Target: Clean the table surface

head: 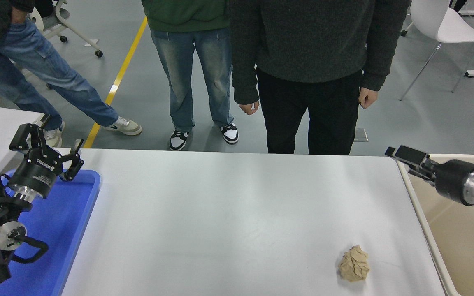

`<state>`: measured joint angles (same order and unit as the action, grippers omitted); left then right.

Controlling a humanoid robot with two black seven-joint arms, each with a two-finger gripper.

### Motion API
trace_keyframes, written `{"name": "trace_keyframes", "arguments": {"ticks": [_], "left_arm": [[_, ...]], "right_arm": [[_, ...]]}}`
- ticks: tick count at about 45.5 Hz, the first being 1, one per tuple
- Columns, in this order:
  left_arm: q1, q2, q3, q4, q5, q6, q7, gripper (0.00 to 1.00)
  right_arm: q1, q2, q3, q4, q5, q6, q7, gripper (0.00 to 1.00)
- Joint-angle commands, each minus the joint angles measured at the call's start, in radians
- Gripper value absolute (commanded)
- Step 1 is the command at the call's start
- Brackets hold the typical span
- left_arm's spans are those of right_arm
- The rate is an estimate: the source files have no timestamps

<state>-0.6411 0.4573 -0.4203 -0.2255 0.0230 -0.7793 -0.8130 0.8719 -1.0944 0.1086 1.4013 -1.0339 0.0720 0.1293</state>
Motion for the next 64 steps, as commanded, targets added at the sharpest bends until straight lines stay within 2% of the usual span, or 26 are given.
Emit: {"name": "trace_keyframes", "arguments": {"ticks": [1, 14, 24, 36, 64], "left_arm": [[0.0, 0.0, 0.0, 0.0, 0.0, 0.0, 0.0, 1.0], [0.0, 0.0, 0.0, 0.0, 0.0, 0.0, 0.0, 1.0], [0.0, 0.001, 0.0, 0.0, 0.0, 0.0, 0.0, 1.0], [0.0, 0.0, 0.0, 0.0, 0.0, 0.0, 0.0, 1.0], [0.0, 0.0, 0.0, 0.0, 0.0, 0.0, 0.0, 1.0]], "right_arm": [[0.013, -0.058, -0.023, 0.079, -0.201, 0.117, -0.048, 0.99], [0.044, -0.048, -0.024, 0.147, -0.38, 0.267, -0.056, 0.99], [0.093, -0.022, -0.105, 0.188, -0.399, 0.347, -0.063, 0.99], [0.079, 0.056, -0.144, 0.182, -0.4, 0.339, -0.063, 0.99], [-0.054, 0.265, -0.136, -0.034, -0.385, 0.258, -0.065, 0.99]]}}
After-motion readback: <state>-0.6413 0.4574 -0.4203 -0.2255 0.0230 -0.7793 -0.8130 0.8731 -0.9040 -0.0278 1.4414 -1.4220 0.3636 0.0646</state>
